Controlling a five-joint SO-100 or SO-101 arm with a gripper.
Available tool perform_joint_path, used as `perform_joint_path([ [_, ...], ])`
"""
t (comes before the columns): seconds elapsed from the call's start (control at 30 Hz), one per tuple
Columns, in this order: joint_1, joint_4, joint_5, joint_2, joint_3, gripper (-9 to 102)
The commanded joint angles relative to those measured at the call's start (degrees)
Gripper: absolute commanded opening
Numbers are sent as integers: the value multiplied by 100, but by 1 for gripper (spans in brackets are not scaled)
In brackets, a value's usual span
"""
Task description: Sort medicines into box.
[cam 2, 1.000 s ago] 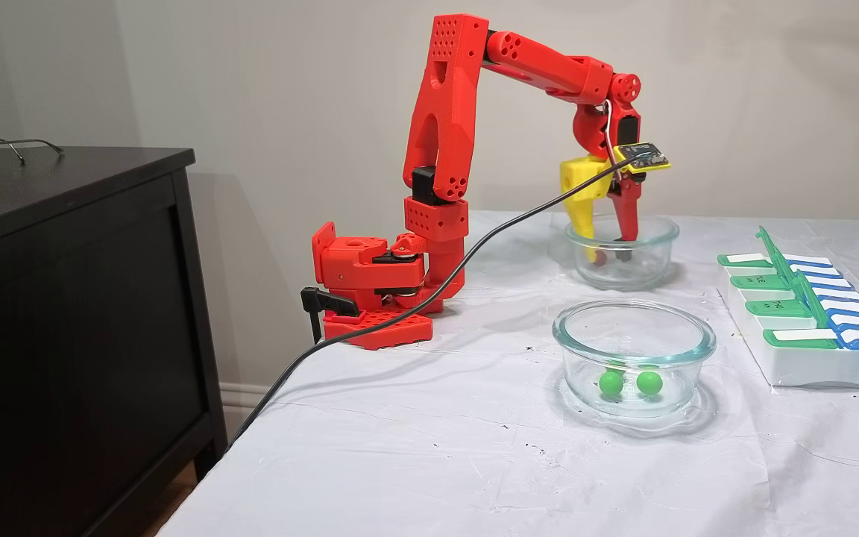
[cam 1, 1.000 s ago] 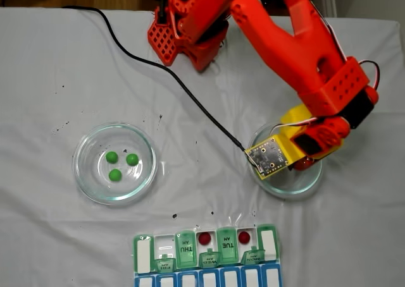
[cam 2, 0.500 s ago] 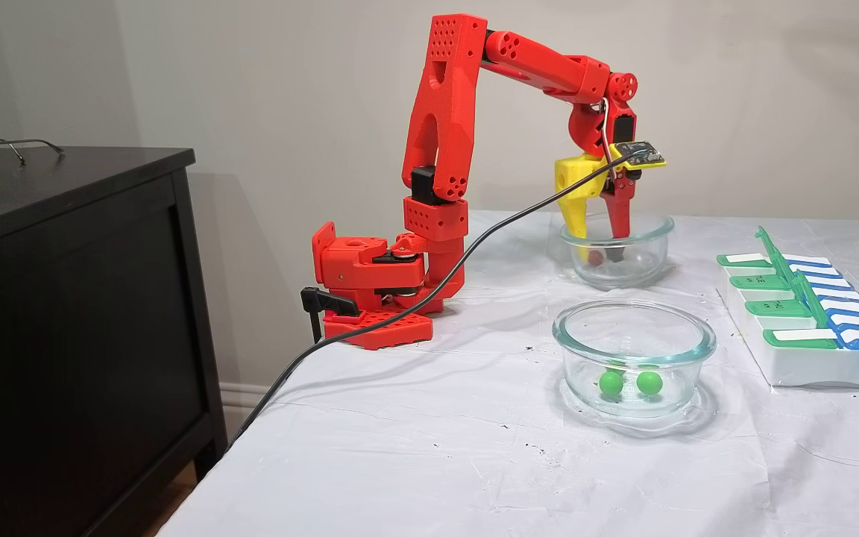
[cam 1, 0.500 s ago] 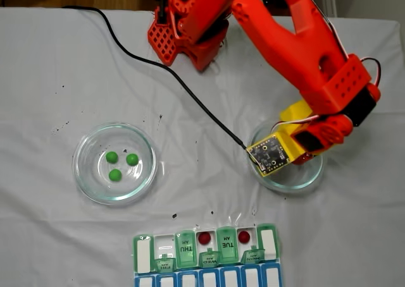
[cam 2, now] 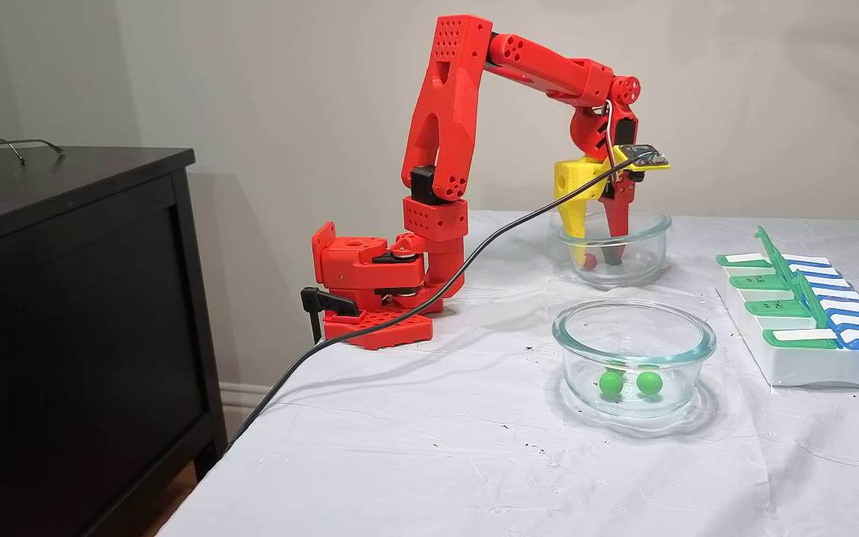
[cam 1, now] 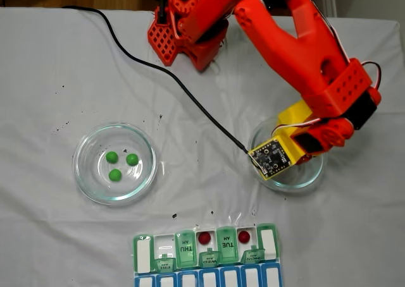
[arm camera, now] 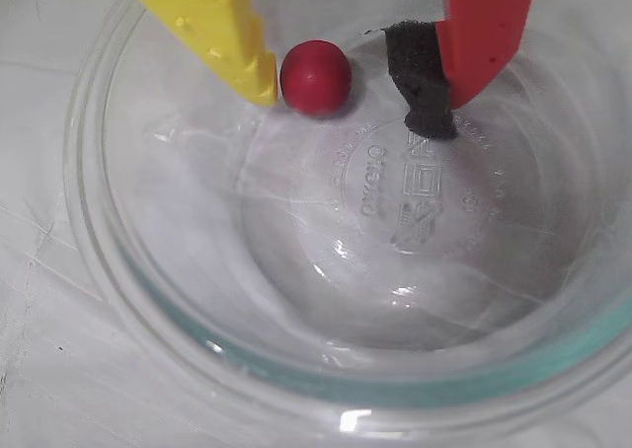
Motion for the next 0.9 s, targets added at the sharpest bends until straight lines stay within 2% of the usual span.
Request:
perform_joint_path([
  [0.0, -290, 149, -62, 18, -114, 22],
  [0.5, -439, 448, -202, -237, -237, 16],
  [0.87, -492, 615, -387, -483, -431, 5],
])
